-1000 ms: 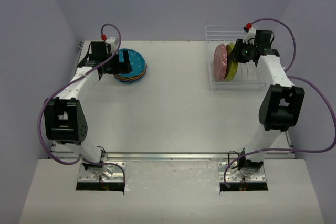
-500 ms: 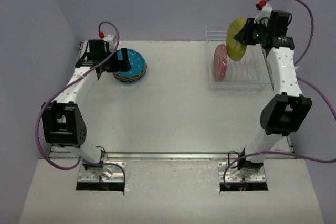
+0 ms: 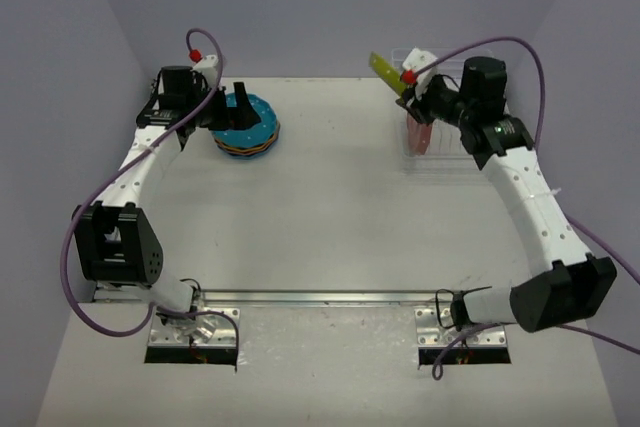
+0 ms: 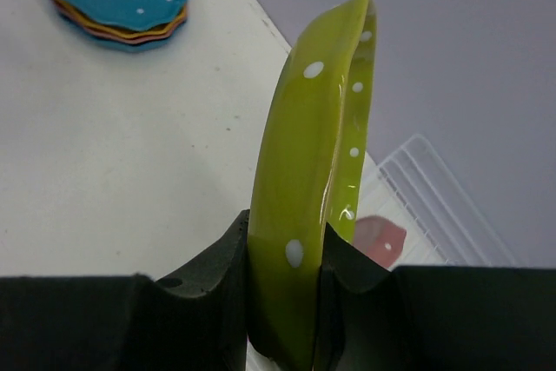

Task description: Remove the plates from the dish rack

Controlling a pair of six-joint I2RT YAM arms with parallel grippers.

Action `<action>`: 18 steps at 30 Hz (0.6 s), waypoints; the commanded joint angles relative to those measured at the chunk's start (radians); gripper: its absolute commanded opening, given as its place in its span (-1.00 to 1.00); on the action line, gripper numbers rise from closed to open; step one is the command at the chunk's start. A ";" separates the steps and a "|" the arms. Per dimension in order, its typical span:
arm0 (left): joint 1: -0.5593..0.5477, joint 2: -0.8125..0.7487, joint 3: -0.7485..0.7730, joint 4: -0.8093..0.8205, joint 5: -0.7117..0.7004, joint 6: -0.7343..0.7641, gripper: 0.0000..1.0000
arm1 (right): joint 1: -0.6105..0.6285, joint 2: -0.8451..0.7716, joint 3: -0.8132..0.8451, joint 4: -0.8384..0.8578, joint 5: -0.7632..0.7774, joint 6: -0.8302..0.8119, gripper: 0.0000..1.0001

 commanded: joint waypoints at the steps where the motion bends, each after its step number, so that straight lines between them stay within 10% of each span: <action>1: 0.004 -0.070 0.055 0.017 0.257 -0.023 1.00 | 0.135 -0.155 -0.160 0.301 0.056 -0.388 -1.00; 18: -0.085 -0.059 -0.046 -0.107 0.595 0.004 0.99 | 0.557 -0.356 -0.749 0.767 0.149 -1.062 -1.00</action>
